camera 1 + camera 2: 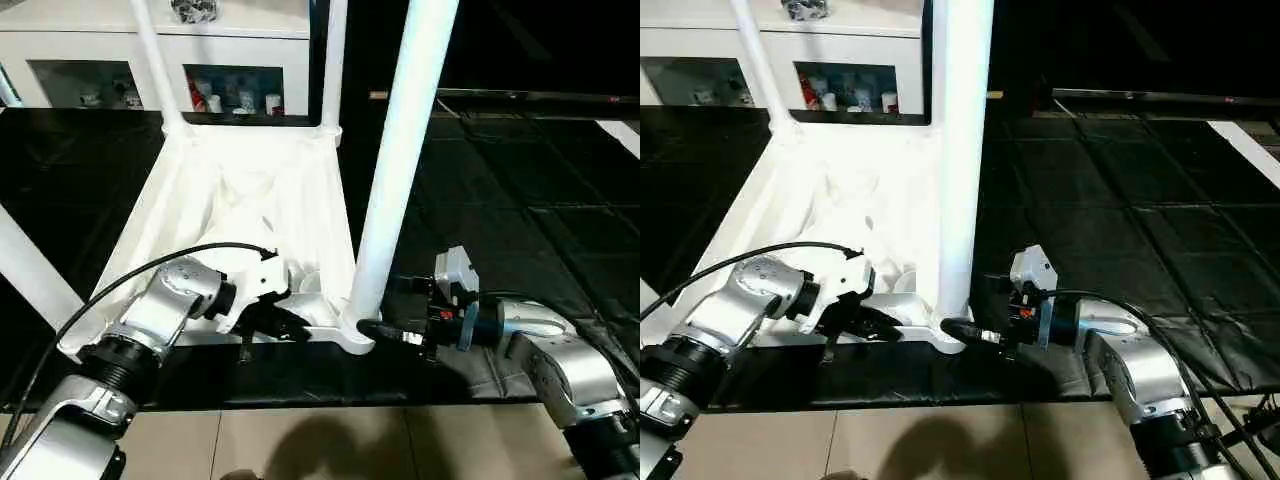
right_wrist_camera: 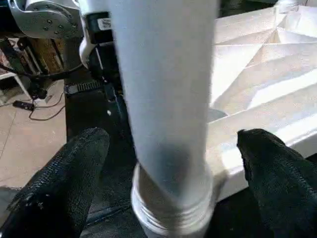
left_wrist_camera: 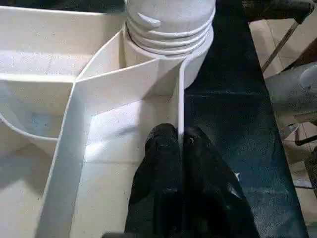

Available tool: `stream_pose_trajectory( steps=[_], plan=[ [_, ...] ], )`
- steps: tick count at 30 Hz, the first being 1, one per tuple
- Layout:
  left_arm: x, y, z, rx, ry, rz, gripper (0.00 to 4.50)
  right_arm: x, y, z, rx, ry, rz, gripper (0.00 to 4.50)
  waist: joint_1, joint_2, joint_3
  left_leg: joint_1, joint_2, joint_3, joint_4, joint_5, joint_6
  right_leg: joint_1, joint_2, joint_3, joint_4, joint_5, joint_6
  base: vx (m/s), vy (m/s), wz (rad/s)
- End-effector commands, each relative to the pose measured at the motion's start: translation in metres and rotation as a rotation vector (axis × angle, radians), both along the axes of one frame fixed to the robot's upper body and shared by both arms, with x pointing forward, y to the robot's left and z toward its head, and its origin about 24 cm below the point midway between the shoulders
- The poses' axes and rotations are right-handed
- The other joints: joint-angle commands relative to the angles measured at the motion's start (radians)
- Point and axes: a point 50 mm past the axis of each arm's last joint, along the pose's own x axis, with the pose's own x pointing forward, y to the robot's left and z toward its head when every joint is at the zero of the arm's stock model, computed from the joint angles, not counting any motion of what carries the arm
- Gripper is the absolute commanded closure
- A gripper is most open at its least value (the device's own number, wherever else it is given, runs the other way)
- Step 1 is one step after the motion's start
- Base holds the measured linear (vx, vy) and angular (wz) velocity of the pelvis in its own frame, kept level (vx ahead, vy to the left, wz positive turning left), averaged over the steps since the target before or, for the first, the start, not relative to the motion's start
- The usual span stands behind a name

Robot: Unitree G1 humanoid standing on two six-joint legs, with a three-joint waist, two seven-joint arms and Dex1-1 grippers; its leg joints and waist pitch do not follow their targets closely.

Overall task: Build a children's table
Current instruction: Rotate leg to tighten

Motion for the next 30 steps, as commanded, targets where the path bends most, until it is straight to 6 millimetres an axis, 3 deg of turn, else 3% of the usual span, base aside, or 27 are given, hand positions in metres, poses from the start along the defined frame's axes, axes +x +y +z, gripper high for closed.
stream_pose_trajectory(
  steps=[1,6,11,15,18,19,30],
  plan=[
    [-0.003,0.003,0.000,-0.010,0.013,-0.022,4.40,0.003,0.001,0.005,-0.008,-0.026,0.027,0.00,-0.001,-0.008,-0.063,0.010,0.024,-0.005,-0.067,-0.197,0.027,0.046,-0.065,0.045,-0.077,-0.237,-0.176,0.000,0.000,0.00],
    [-0.009,-0.002,0.002,-0.028,0.020,-0.121,4.40,0.004,0.003,0.004,-0.015,-0.018,0.083,0.00,0.001,-0.010,-0.066,0.010,0.025,-0.002,-0.065,-0.167,0.040,0.046,-0.064,0.045,-0.069,-0.173,-0.197,0.000,0.000,0.00],
    [-0.014,-0.009,0.001,-0.006,0.018,-0.229,4.40,0.003,0.007,0.004,-0.016,0.003,0.182,0.00,0.006,-0.011,-0.065,0.009,0.027,-0.001,-0.065,-0.171,0.044,0.047,-0.065,0.044,-0.068,-0.175,-0.205,0.000,0.000,0.00],
    [-0.015,-0.014,-0.001,0.021,0.009,-0.286,4.50,0.001,0.010,0.003,-0.014,0.029,0.271,0.39,0.013,-0.010,-0.063,0.013,0.030,-0.001,-0.066,-0.198,0.035,0.044,-0.067,0.045,-0.073,-0.223,-0.194,0.000,0.000,0.00],
    [-0.014,-0.015,-0.001,0.038,0.003,-0.302,4.50,0.001,0.012,0.002,-0.030,0.038,0.308,0.45,0.022,-0.010,-0.065,0.016,0.031,-0.001,-0.066,-0.197,0.032,0.043,-0.066,0.045,-0.071,-0.209,-0.194,0.000,0.000,0.00],
    [-0.014,-0.015,-0.001,0.041,0.001,-0.305,4.50,0.001,0.012,0.002,-0.035,0.041,0.315,0.69,0.025,-0.011,-0.066,0.017,0.031,-0.001,-0.066,-0.195,0.029,0.043,-0.066,0.045,-0.070,-0.204,-0.196,0.000,0.000,0.00],
    [-0.009,-0.016,-0.003,0.072,-0.018,-0.315,4.50,0.005,0.014,-0.001,-0.045,0.096,0.391,1.51,0.027,-0.018,-0.066,0.014,0.030,-0.001,-0.066,-0.199,0.027,0.044,-0.068,0.043,-0.070,-0.221,-0.193,0.000,0.000,0.00]
  ],
)
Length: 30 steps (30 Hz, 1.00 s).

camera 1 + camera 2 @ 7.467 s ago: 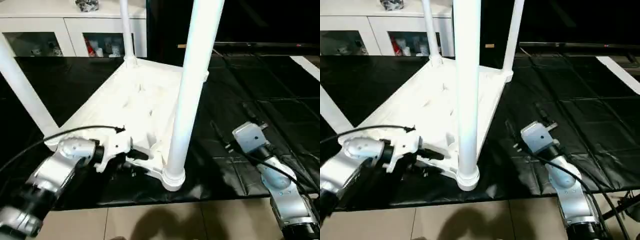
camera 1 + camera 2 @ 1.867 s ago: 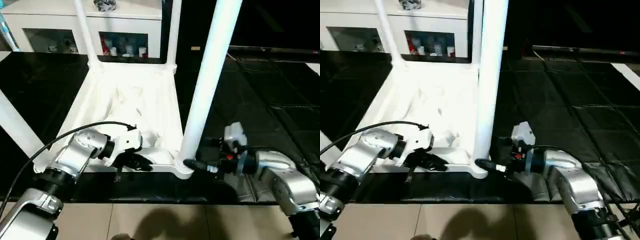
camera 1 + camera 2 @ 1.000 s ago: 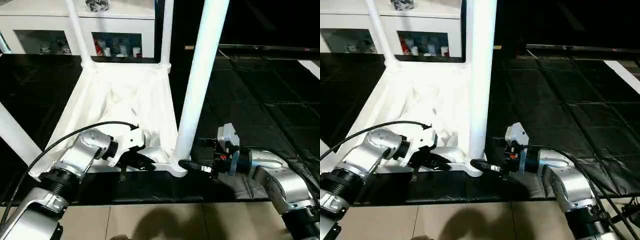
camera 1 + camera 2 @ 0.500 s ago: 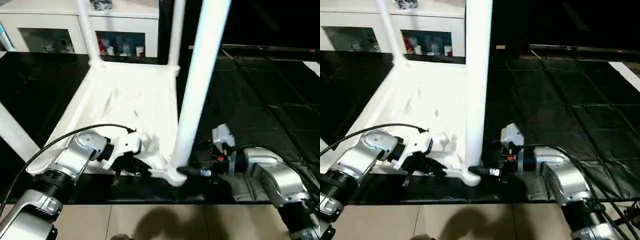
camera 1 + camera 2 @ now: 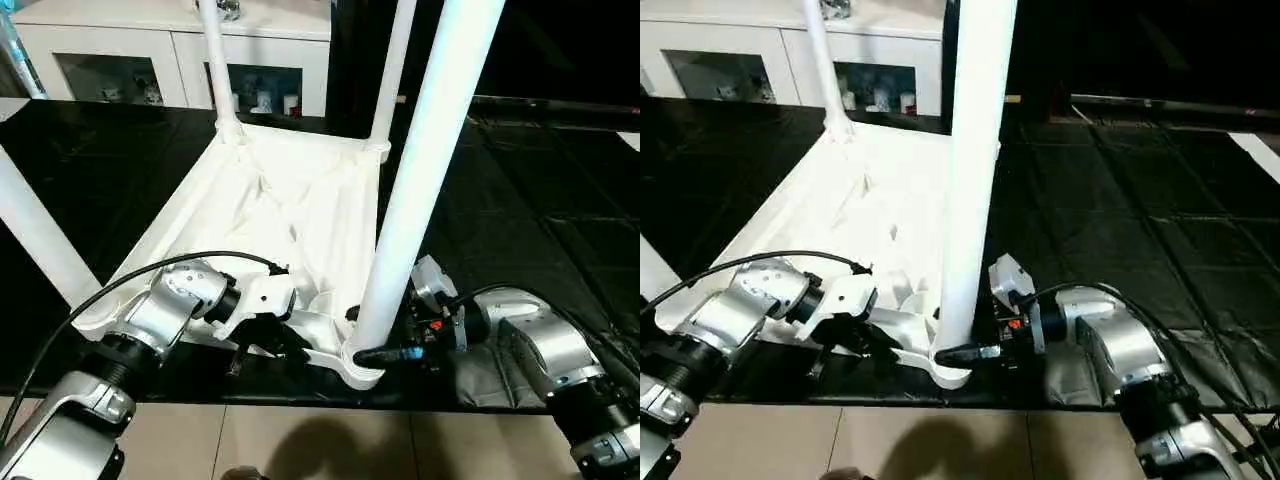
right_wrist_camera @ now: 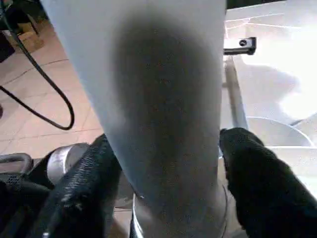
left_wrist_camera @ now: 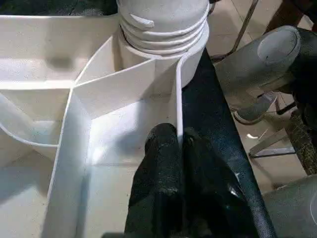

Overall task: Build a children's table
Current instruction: Rotate leg to tighten

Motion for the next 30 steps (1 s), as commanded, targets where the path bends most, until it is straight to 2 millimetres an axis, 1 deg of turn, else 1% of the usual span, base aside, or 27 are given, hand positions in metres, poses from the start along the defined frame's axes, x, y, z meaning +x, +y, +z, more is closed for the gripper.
stream_pose_trajectory(
  steps=[1,2,3,4,5,7,8,9,10,11,13,14,15,17,18,19,20,21,22,23,24,25,26,27,28,29,30],
  plan=[
    [-0.001,-0.008,-0.002,0.043,0.005,-0.069,4.50,0.001,0.000,0.002,-0.004,0.006,0.023,1.51,-0.008,-0.009,-0.063,0.015,0.030,-0.002,-0.067,-0.204,0.024,0.042,-0.067,0.045,-0.072,-0.229,-0.192,0.000,0.000,0.00],
    [-0.001,-0.007,-0.003,0.045,0.005,-0.067,4.50,0.002,0.000,0.002,-0.002,0.010,0.028,1.70,-0.007,-0.007,-0.062,0.016,0.031,-0.003,-0.068,-0.208,0.023,0.042,-0.068,0.045,-0.073,-0.235,-0.191,0.000,0.000,0.00],
    [-0.001,-0.007,-0.003,0.046,0.005,-0.067,4.50,0.002,0.001,0.002,-0.001,0.011,0.029,1.70,-0.008,-0.007,-0.062,0.016,0.031,-0.002,-0.068,-0.211,0.022,0.041,-0.067,0.045,-0.073,-0.240,-0.190,0.000,0.000,0.00],
    [-0.001,-0.007,-0.003,0.047,0.007,-0.065,4.50,0.001,0.001,0.002,0.000,0.015,0.035,1.87,-0.008,-0.010,-0.061,0.015,0.030,-0.003,-0.069,-0.220,0.018,0.042,-0.068,0.045,-0.075,-0.258,-0.184,0.000,0.000,0.00],
    [-0.001,-0.007,-0.003,0.047,0.007,-0.065,4.50,0.001,0.001,0.002,0.000,0.015,0.035,1.96,-0.008,-0.009,-0.062,0.016,0.031,-0.004,-0.070,-0.221,0.015,0.042,-0.069,0.045,-0.075,-0.264,-0.181,0.000,0.000,0.00],
    [0.000,-0.007,-0.003,0.046,0.009,-0.061,4.50,0.001,0.001,0.002,0.004,0.020,0.039,2.05,-0.009,-0.011,-0.062,0.016,0.031,-0.004,-0.070,-0.226,0.012,0.041,-0.068,0.045,-0.076,-0.267,-0.180,0.000,0.000,0.00],
    [0.000,-0.007,-0.003,0.043,0.011,-0.054,4.50,0.000,0.001,0.002,0.007,0.024,0.042,2.05,-0.008,-0.009,-0.062,0.017,0.031,-0.004,-0.070,-0.227,0.011,0.041,-0.068,0.045,-0.076,-0.266,-0.180,0.000,0.000,0.00],
    [0.001,-0.008,-0.003,0.040,0.013,-0.043,4.50,-0.001,0.001,0.001,0.008,0.028,0.043,2.22,-0.008,-0.009,-0.062,0.019,0.031,-0.003,-0.070,-0.228,0.011,0.039,-0.067,0.045,-0.077,-0.265,-0.181,0.000,0.000,0.00],
    [0.002,-0.008,-0.003,0.034,0.018,-0.028,4.50,-0.002,0.002,0.001,0.010,0.031,0.041,2.27,-0.007,-0.010,-0.063,0.019,0.032,-0.003,-0.070,-0.226,0.011,0.040,-0.067,0.045,-0.075,-0.251,-0.188,0.000,0.000,0.00],
    [0.003,-0.009,-0.003,0.026,0.020,0.004,4.50,-0.003,0.003,0.000,0.018,0.032,0.016,2.29,-0.008,0.000,-0.063,0.019,0.032,-0.004,-0.070,-0.226,0.008,0.040,-0.066,0.045,-0.073,-0.239,-0.192,0.000,0.000,0.00],
    [0.005,-0.010,-0.004,0.022,0.021,0.025,4.50,-0.003,0.004,0.000,0.023,0.033,-0.001,2.37,-0.009,-0.006,-0.063,0.017,0.031,-0.003,-0.070,-0.223,0.008,0.043,-0.066,0.046,-0.073,-0.223,-0.193,0.000,0.000,0.00],
    [0.008,-0.013,-0.003,0.003,0.023,0.084,4.50,-0.005,0.007,0.000,0.034,0.013,-0.040,2.37,-0.010,-0.006,-0.062,0.018,0.030,-0.003,-0.072,-0.231,0.005,0.042,-0.066,0.046,-0.075,-0.239,-0.187,0.000,0.000,0.00],
    [0.008,-0.013,-0.003,0.001,0.023,0.093,4.50,-0.005,0.007,0.000,0.035,0.010,-0.046,2.39,-0.010,-0.006,-0.062,0.020,0.030,-0.003,-0.071,-0.238,0.003,0.040,-0.066,0.046,-0.076,-0.251,-0.186,0.000,0.000,0.00],
    [0.013,-0.018,-0.002,-0.034,0.019,0.169,4.50,-0.003,0.012,-0.002,0.034,-0.010,-0.135,2.42,-0.011,-0.008,-0.058,0.021,0.028,-0.005,-0.073,-0.263,-0.004,0.039,-0.069,0.046,-0.084,-0.316,-0.172,0.000,0.000,0.00],
    [0.016,-0.020,-0.001,-0.053,0.020,0.211,4.50,-0.001,0.015,-0.003,0.029,-0.025,-0.192,2.43,-0.016,-0.010,-0.056,0.018,0.027,-0.006,-0.075,-0.271,-0.010,0.040,-0.069,0.046,-0.088,-0.358,-0.156,0.000,0.000,0.00],
    [0.019,-0.026,0.001,-0.097,0.028,0.276,4.50,0.004,0.021,-0.006,0.020,-0.033,-0.317,2.43,-0.020,-0.008,-0.053,0.019,0.026,-0.007,-0.077,-0.286,-0.021,0.036,-0.069,0.046,-0.093,-0.397,-0.141,0.000,0.000,0.00],
    [0.019,-0.026,0.001,-0.097,0.028,0.276,4.50,0.004,0.021,-0.006,0.020,-0.033,-0.317,2.46,-0.025,-0.011,-0.053,0.018,0.021,-0.012,-0.079,-0.300,-0.030,0.037,-0.070,0.042,-0.096,-0.449,-0.122,0.000,0.000,0.00],
    [0.019,-0.026,0.001,-0.097,0.028,0.276,4.50,0.004,0.021,-0.006,0.020,-0.033,-0.317,2.47,-0.032,-0.014,-0.054,0.014,0.019,-0.013,-0.079,-0.299,-0.033,0.041,-0.071,0.040,-0.099,-0.472,-0.108,0.000,0.000,0.00],
    [0.024,-0.033,0.003,-0.121,0.017,0.346,4.50,0.010,0.030,-0.007,0.030,-0.024,-0.439,2.49,-0.042,-0.013,-0.054,0.008,0.020,-0.016,-0.082,-0.287,-0.036,0.044,-0.069,0.039,-0.098,-0.483,-0.093,0.000,0.000,0.00],
    [0.029,-0.038,0.005,-0.132,0.002,0.396,4.50,0.015,0.037,-0.007,0.032,-0.020,-0.519,2.49,-0.047,-0.012,-0.053,0.010,0.020,-0.016,-0.082,-0.293,-0.037,0.039,-0.069,0.039,-0.101,-0.489,-0.090,0.000,0.000,0.00],
    [0.033,-0.044,0.007,-0.145,-0.011,0.451,4.50,0.019,0.044,-0.008,0.029,-0.015,-0.595,2.51,-0.058,-0.013,-0.050,0.014,0.016,-0.015,-0.079,-0.313,-0.041,0.031,-0.068,0.037,-0.106,-0.529,-0.082,0.000,0.000,0.00],
    [0.035,-0.047,0.009,-0.157,-0.014,0.484,4.50,0.021,0.047,-0.009,0.026,-0.012,-0.632,2.52,-0.065,-0.015,-0.056,0.011,0.013,-0.018,-0.076,-0.301,-0.042,0.037,-0.072,0.036,-0.108,-0.544,-0.074,0.000,0.000,0.00],
    [0.037,-0.051,0.011,-0.171,-0.016,0.517,4.50,0.023,0.052,-0.009,0.021,-0.012,-0.669,2.52,-0.071,-0.015,-0.055,0.004,0.014,-0.019,-0.079,-0.283,-0.037,0.040,-0.068,0.034,-0.108,-0.522,-0.070,0.000,0.000,0.00],
    [0.037,-0.051,0.011,-0.171,-0.016,0.517,4.50,0.023,0.052,-0.009,0.021,-0.012,-0.669,2.53,-0.071,-0.015,-0.055,0.004,0.014,-0.019,-0.079,-0.283,-0.037,0.040,-0.068,0.034,-0.108,-0.522,-0.070,0.000,0.000,0.00],
    [0.041,-0.060,0.013,-0.195,-0.030,0.566,4.50,0.027,0.060,-0.008,0.020,-0.007,-0.729,2.53,-0.078,-0.015,-0.054,0.010,0.013,-0.016,-0.076,-0.301,-0.028,0.031,-0.066,0.035,-0.110,-0.520,-0.075,0.000,0.000,0.00],
    [0.042,-0.063,0.014,-0.202,-0.034,0.581,4.50,0.028,0.063,-0.008,0.021,-0.006,-0.749,2.53,-0.079,-0.017,-0.055,0.012,0.014,-0.016,-0.075,-0.295,-0.027,0.030,-0.066,0.037,-0.110,-0.505,-0.082,0.000,0.000,0.00],
    [0.043,-0.067,0.016,-0.210,-0.044,0.598,4.50,0.030,0.068,-0.007,0.020,-0.010,-0.772,2.53,-0.082,-0.017,-0.058,0.010,0.013,-0.014,-0.074,-0.274,-0.022,0.031,-0.065,0.040,-0.105,-0.457,-0.095,0.000,0.000,0.00]
  ],
)
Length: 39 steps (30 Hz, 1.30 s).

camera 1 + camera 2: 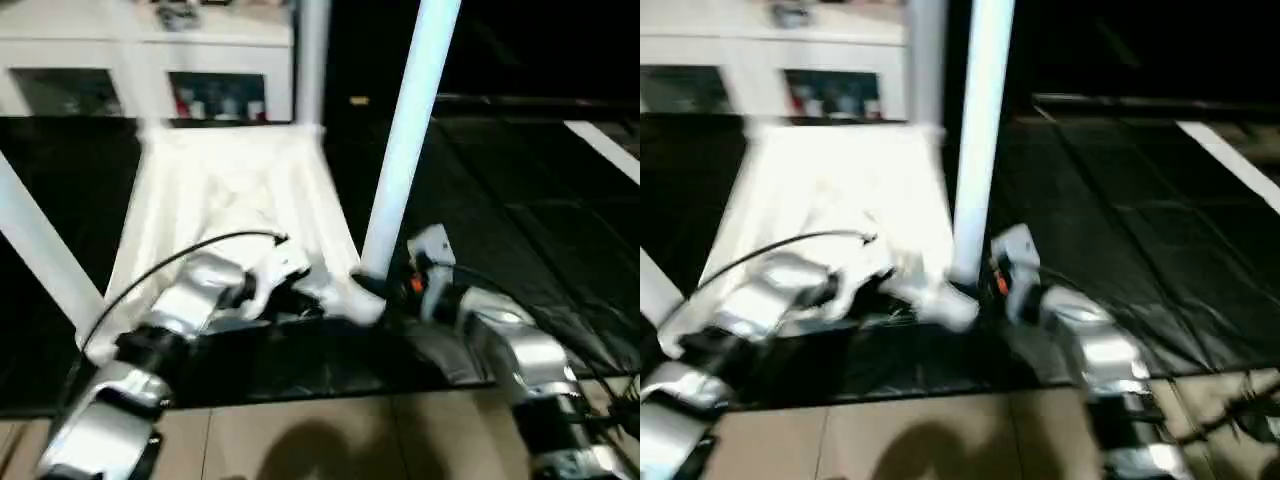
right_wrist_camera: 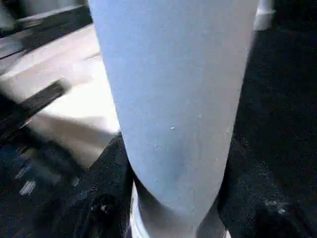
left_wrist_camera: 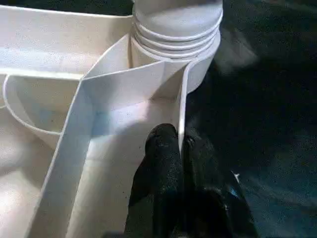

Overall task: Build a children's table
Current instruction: Rotate leg to tighten

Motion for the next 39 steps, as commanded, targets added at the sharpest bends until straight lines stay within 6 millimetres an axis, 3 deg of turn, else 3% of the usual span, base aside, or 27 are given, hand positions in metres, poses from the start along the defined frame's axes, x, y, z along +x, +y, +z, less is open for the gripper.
stream_pose_trajectory(
  steps=[1,4,6,9,10,11,15,16,17,19,21,23,24,25,26,27,28,34,39],
  plan=[
    [0.006,-0.033,0.021,-0.126,-0.085,0.002,4.50,-0.008,0.045,0.000,0.036,0.030,0.138,2.53,0.004,-0.009,-0.056,0.002,0.016,-0.010,-0.075,-0.250,-0.014,0.042,-0.061,0.041,-0.102,-0.393,-0.114,0.000,0.000,0.00],
    [0.004,-0.034,0.019,-0.102,-0.101,-0.014,4.50,-0.011,0.052,0.003,0.048,0.021,0.173,2.53,0.005,-0.011,-0.057,0.001,0.017,-0.005,-0.072,-0.219,0.008,0.046,-0.058,0.045,-0.091,-0.271,-0.150,0.000,0.000,0.00],
    [0.004,-0.033,0.018,-0.096,-0.100,-0.013,4.50,-0.012,0.053,0.004,0.065,0.023,0.179,1.83,0.007,-0.009,-0.060,0.005,0.016,-0.001,-0.069,-0.196,0.021,0.047,-0.058,0.047,-0.087,-0.221,-0.167,0.000,0.000,0.00],
    [0.002,-0.025,0.016,-0.065,-0.102,-0.025,4.50,-0.014,0.052,0.006,0.082,0.021,0.192,1.71,0.009,-0.007,-0.058,0.000,0.017,-0.002,-0.072,-0.182,0.025,0.052,-0.060,0.046,-0.088,-0.223,-0.166,0.000,0.000,0.00],
    [0.002,-0.023,0.015,-0.058,-0.102,-0.032,4.50,-0.014,0.052,0.006,0.081,0.015,0.195,1.71,0.008,-0.007,-0.057,0.001,0.017,-0.002,-0.073,-0.189,0.021,0.051,-0.059,0.046,-0.089,-0.239,-0.162,0.000,0.000,0.00],
    [0.001,-0.021,0.015,-0.049,-0.104,-0.045,4.50,-0.015,0.050,0.008,0.081,0.005,0.203,1.41,0.008,-0.006,-0.057,0.002,0.017,-0.003,-0.074,-0.193,0.019,0.050,-0.060,0.046,-0.090,-0.246,-0.161,0.000,0.000,0.00],
    [0.000,-0.013,0.013,-0.028,-0.105,-0.087,4.50,-0.017,0.043,0.011,0.101,-0.007,0.240,1.27,0.005,-0.008,-0.057,0.004,0.021,-0.005,-0.077,-0.208,0.016,0.051,-0.061,0.046,-0.090,-0.245,-0.159,0.000,0.000,0.00],
    [-0.002,-0.010,0.013,-0.030,-0.107,-0.108,4.50,-0.019,0.038,0.012,0.103,-0.011,0.257,1.09,0.005,-0.006,-0.057,0.004,0.021,-0.004,-0.077,-0.202,0.016,0.050,-0.061,0.047,-0.089,-0.227,-0.165,0.000,0.000,0.00],
    [-0.002,-0.009,0.014,-0.032,-0.107,-0.116,4.50,-0.019,0.037,0.012,0.104,-0.014,0.265,0.89,0.005,-0.011,-0.057,0.004,0.021,-0.003,-0.077,-0.201,0.019,0.051,-0.060,0.047,-0.090,-0.223,-0.165,0.000,0.000,0.00],
    [-0.008,-0.001,0.014,-0.033,-0.096,-0.209,4.50,-0.024,0.019,0.018,0.097,-0.029,0.327,0.86,0.011,-0.009,-0.059,0.005,0.022,-0.003,-0.075,-0.189,0.032,0.055,-0.062,0.048,-0.086,-0.193,-0.173,0.000,0.000,0.00],
    [-0.013,0.004,0.011,-0.014,-0.077,-0.269,4.50,-0.025,0.008,0.019,0.084,-0.030,0.368,0.76,0.014,0.004,-0.060,0.005,0.024,-0.004,-0.075,-0.176,0.037,0.055,-0.062,0.048,-0.081,-0.154,-0.184,0.000,0.000,0.00],
    [-0.017,0.007,0.009,-0.012,-0.058,-0.319,4.50,-0.028,-0.001,0.020,0.075,-0.025,0.413,0.50,0.012,-0.005,-0.059,0.004,0.024,-0.002,-0.075,-0.178,0.040,0.055,-0.060,0.047,-0.080,-0.136,-0.195,0.000,0.000,0.00],
    [-0.019,0.009,0.008,-0.017,-0.052,-0.343,4.50,-0.029,-0.005,0.020,0.072,-0.020,0.435,0.44,0.018,-0.018,-0.058,0.006,0.024,0.001,-0.073,-0.180,0.045,0.054,-0.062,0.048,-0.081,-0.154,-0.195,0.000,0.000,0.00],
    [-0.020,0.010,0.008,-0.023,-0.043,-0.358,4.50,-0.030,-0.008,0.021,0.071,-0.016,0.466,0.40,0.025,-0.011,-0.058,0.008,0.026,0.000,-0.074,-0.175,0.047,0.054,-0.065,0.048,-0.081,-0.167,-0.195,0.000,0.000,0.00],
    [-0.020,0.010,0.008,-0.023,-0.043,-0.358,4.50,-0.030,-0.008,0.021,0.071,-0.016,0.466,0.34,0.028,-0.009,-0.057,0.008,0.027,0.000,-0.075,-0.176,0.046,0.052,-0.065,0.048,-0.081,-0.171,-0.195,0.000,0.000,0.00],
    [-0.025,0.014,0.009,-0.037,-0.018,-0.411,4.50,-0.034,-0.017,0.023,0.066,-0.002,0.544,0.25,0.032,0.001,-0.057,0.013,0.029,0.000,-0.075,-0.188,0.038,0.049,-0.063,0.048,-0.084,-0.168,-0.200,0.000,0.000,0.00],
    [-0.026,0.014,0.009,-0.040,-0.009,-0.425,4.50,-0.035,-0.020,0.024,0.061,0.003,0.569,0.15,0.037,-0.007,-0.057,0.014,0.030,0.000,-0.075,-0.194,0.036,0.051,-0.062,0.048,-0.081,-0.154,-0.206,0.000,0.000,0.00],
    [-0.034,0.020,0.009,0.004,0.025,-0.557,4.50,-0.037,-0.031,0.029,0.020,0.018,0.715,0.06,0.051,-0.006,-0.058,0.010,0.029,0.002,-0.073,-0.182,0.035,0.053,-0.065,0.048,-0.077,-0.152,-0.211,0.000,0.000,0.00],
    [-0.038,0.021,0.008,0.046,0.054,-0.649,4.50,-0.038,-0.028,0.031,0.017,0.036,0.865,0.06,0.058,-0.002,-0.059,0.011,0.031,0.002,-0.072,-0.190,0.030,0.052,-0.064,0.045,-0.076,-0.156,-0.218,0.000,0.000,0.00]
  ],
)
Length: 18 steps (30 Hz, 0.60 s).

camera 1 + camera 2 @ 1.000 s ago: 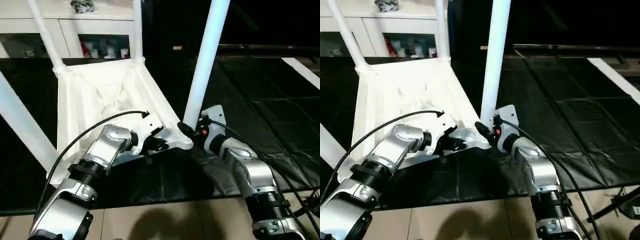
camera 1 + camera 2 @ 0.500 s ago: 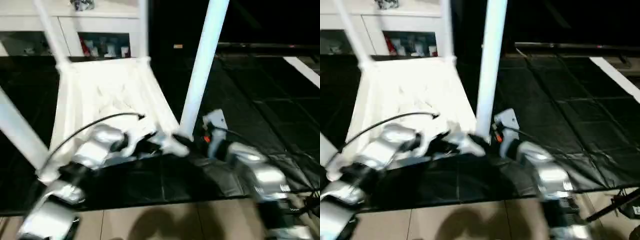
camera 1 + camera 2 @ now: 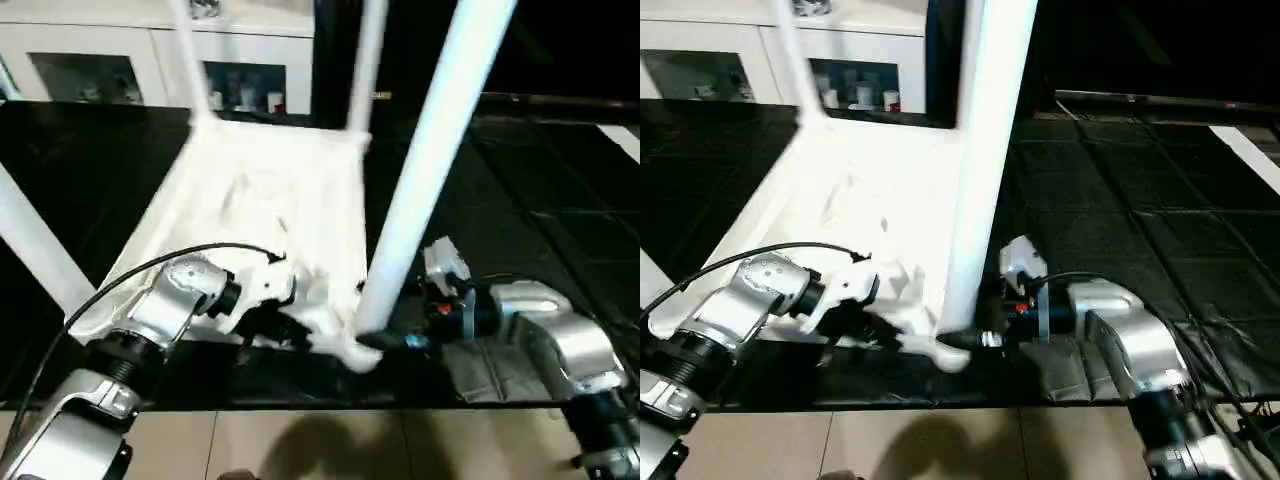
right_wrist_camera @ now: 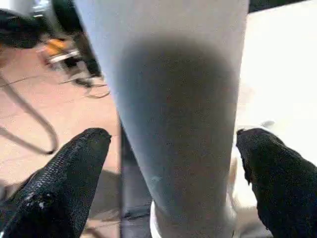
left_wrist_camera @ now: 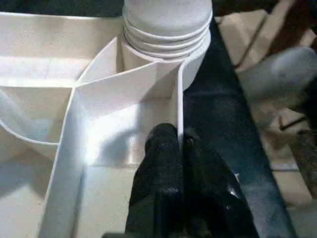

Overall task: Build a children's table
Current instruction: Rotate leg to tighten

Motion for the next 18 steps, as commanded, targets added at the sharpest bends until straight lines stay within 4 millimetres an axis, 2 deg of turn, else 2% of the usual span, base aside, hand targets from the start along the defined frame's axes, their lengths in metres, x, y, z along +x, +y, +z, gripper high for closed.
stream_pose_trajectory(
  steps=[1,2,3,6,7,11,18],
  plan=[
    [-0.006,-0.012,0.001,0.020,0.014,-0.129,4.50,0.000,0.001,0.004,-0.001,-0.007,0.061,0.06,-0.001,0.002,-0.062,0.016,0.032,-0.001,-0.062,-0.191,0.029,0.050,-0.063,0.045,-0.066,-0.157,-0.216,0.000,0.000,0.00],
    [-0.006,-0.012,0.001,0.025,0.012,-0.134,4.50,0.000,0.001,0.004,-0.004,-0.003,0.074,0.06,0.000,0.004,-0.062,0.016,0.032,-0.002,-0.062,-0.192,0.028,0.049,-0.064,0.045,-0.065,-0.155,-0.218,0.000,0.000,0.00],
    [-0.006,-0.012,0.001,0.028,0.010,-0.137,4.50,0.001,0.001,0.004,-0.004,0.000,0.084,0.22,0.004,0.003,-0.062,0.017,0.033,-0.001,-0.062,-0.195,0.026,0.049,-0.064,0.045,-0.065,-0.147,-0.223,0.000,0.000,0.00],
    [-0.005,-0.012,0.002,0.031,0.006,-0.141,4.50,0.002,0.002,0.002,-0.006,0.015,0.100,0.22,0.008,0.003,-0.062,0.017,0.033,-0.002,-0.063,-0.203,0.019,0.050,-0.065,0.045,-0.065,-0.160,-0.224,0.000,0.000,0.00],
    [-0.004,-0.012,0.002,0.032,0.006,-0.142,4.50,0.003,0.001,0.001,-0.012,0.021,0.112,0.55,0.012,0.003,-0.062,0.018,0.033,-0.001,-0.062,-0.209,0.016,0.049,-0.066,0.045,-0.066,-0.170,-0.223,0.000,0.000,0.00],
    [-0.004,-0.010,0.001,0.041,0.004,-0.146,4.50,0.003,0.000,-0.001,-0.028,0.026,0.135,0.71,0.016,0.001,-0.063,0.017,0.032,-0.002,-0.061,-0.210,0.012,0.049,-0.066,0.045,-0.065,-0.174,-0.217,0.000,0.000,0.00],
    [-0.004,-0.007,-0.001,0.056,-0.009,-0.132,4.50,0.008,0.002,-0.007,-0.057,0.007,0.116,1.44,0.016,-0.001,-0.064,0.014,0.031,-0.002,-0.060,-0.194,0.015,0.050,-0.066,0.044,-0.064,-0.170,-0.214,0.000,0.000,0.00]
  ],
)
